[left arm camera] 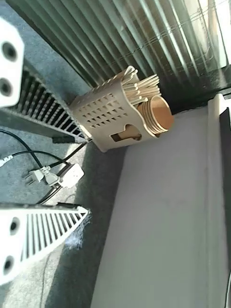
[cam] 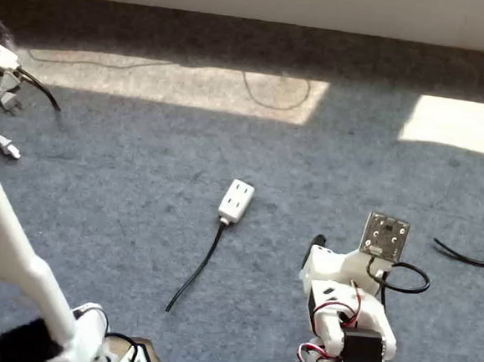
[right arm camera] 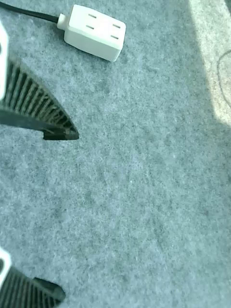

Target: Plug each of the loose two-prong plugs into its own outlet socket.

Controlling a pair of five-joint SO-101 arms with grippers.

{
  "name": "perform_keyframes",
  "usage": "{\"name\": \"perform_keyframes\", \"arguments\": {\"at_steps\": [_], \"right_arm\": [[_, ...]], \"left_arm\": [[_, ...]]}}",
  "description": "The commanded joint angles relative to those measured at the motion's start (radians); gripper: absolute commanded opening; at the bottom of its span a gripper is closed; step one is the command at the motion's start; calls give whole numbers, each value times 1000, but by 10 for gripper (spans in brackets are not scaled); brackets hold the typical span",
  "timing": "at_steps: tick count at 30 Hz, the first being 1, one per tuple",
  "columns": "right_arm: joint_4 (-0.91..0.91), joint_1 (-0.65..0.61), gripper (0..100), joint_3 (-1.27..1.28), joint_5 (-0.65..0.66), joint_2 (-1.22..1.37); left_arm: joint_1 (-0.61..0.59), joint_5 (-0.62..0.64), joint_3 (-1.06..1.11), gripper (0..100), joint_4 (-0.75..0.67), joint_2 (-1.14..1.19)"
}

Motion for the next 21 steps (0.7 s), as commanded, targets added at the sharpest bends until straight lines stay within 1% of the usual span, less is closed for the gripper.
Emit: {"name": "perform_keyframes", "arguments": {"at_steps": [1, 4, 8, 11, 15, 17, 21], "right_arm": [[5, -7, 430, 136, 12, -8], [5, -7, 430, 136, 12, -7], [5, -7, 430, 136, 12, -7], [7, -7, 430, 136, 12, -7], [7, -7, 430, 136, 23, -7], [7, -7, 430, 136, 55, -7], [7, -7, 430, 136, 61, -7]], "left_arm": [[2, 12, -619, 207, 420, 418], [-7, 86, -918, 207, 628, 674], [-33, 160, -1207, 207, 796, 980], [-71, 203, -1316, 206, 816, 1144], [-124, 253, -1372, 187, 813, 1280], [-131, 270, -1392, 187, 812, 1334], [-127, 288, -1406, 186, 812, 1426]]}}
